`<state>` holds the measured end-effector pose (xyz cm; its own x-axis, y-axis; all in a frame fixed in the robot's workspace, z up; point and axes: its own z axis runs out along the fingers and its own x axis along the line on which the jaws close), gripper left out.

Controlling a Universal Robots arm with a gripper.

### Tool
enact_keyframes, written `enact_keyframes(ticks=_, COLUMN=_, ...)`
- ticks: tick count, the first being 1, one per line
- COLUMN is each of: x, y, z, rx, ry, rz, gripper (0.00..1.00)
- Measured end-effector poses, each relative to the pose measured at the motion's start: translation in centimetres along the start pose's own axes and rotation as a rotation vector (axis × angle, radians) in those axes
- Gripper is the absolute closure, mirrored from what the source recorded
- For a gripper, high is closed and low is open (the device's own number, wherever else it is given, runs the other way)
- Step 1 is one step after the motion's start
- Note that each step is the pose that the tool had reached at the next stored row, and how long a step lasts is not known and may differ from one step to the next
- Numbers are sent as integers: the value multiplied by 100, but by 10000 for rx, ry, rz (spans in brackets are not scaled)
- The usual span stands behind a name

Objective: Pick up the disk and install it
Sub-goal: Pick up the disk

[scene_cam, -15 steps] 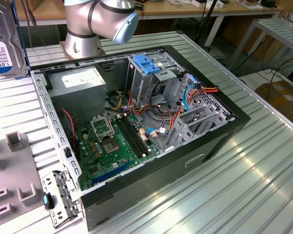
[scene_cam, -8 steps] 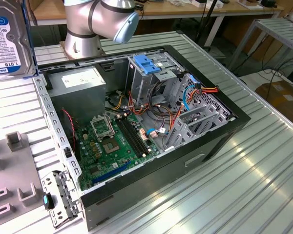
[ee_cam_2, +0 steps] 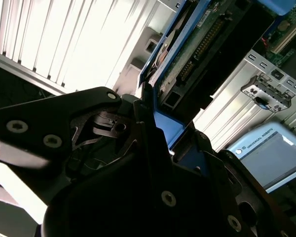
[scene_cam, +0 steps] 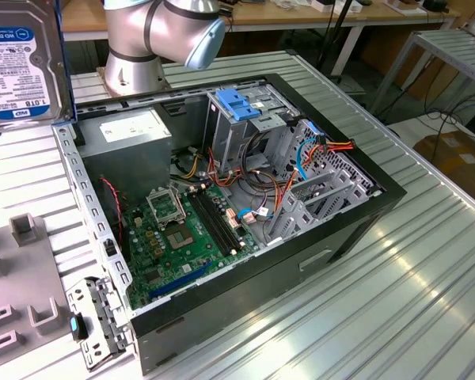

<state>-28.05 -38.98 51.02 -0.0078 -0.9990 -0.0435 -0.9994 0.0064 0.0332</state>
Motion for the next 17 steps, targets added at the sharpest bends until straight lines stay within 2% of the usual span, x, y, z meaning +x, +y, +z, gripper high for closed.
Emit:
enact_keyframes(ticks=10, x=9, y=-162, z=-2, rx=0, ry=0, rz=0, gripper=63)
enact_keyframes(ticks=17, x=13, y=-213, z=-2, rx=0, ry=0, rz=0, gripper=63)
